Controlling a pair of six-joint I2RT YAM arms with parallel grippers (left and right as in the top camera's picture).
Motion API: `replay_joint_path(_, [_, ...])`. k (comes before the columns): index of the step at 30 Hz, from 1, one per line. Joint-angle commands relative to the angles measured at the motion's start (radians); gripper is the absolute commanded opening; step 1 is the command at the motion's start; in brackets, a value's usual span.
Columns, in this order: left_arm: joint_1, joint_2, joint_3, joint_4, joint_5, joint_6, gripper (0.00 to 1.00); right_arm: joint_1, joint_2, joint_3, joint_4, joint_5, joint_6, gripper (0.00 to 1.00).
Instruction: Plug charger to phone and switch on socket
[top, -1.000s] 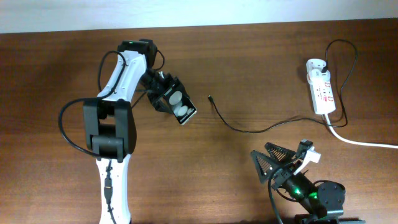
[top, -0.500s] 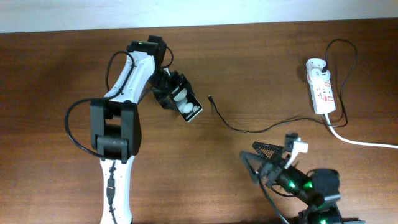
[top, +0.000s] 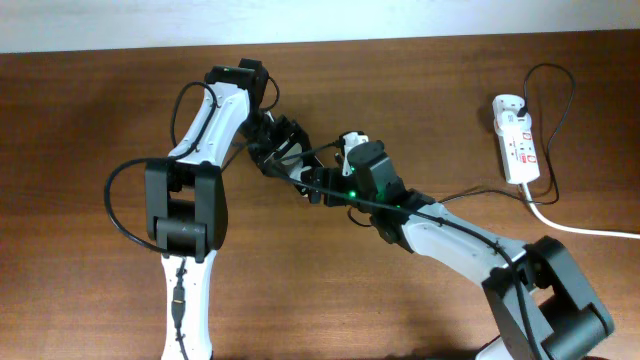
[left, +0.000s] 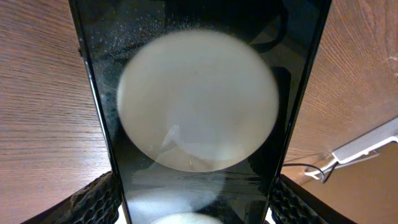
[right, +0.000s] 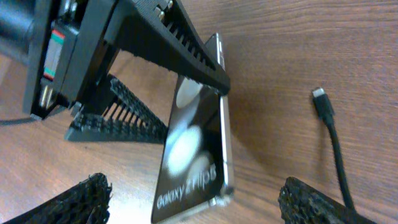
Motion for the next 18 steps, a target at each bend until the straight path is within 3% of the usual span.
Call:
replay_joint_path(1, [0.003, 0.001, 0.020, -0.001, 0.076, -0.061, 0.00, 0.011, 0.058, 0.028, 0.067, 0.041, 0.103, 0.85])
replay_joint_path(7, [0.003, 0.001, 0.020, 0.011, 0.113, -0.140, 0.00, 0.018, 0.101, 0.029, 0.108, 0.113, 0.140, 0.68])
replay_joint_path(12, [0.003, 0.001, 0.020, 0.047, 0.109, -0.168, 0.00, 0.018, 0.105, 0.029, 0.112, 0.128, 0.183, 0.40])
replay_joint_path(15, [0.003, 0.001, 0.020, 0.060, 0.101, -0.178, 0.00, 0.023, 0.105, 0.029, 0.111, 0.114, 0.183, 0.04])
replay_joint_path(16, [0.003, 0.001, 0.020, 0.067, 0.101, -0.142, 0.01, 0.019, 0.099, 0.029, 0.112, 0.082, 0.183, 0.04])
replay_joint_path(18, [0.016, -0.006, 0.038, 0.069, 0.115, -0.025, 0.49, -0.007, 0.065, 0.029, 0.096, 0.075, 0.179, 0.04])
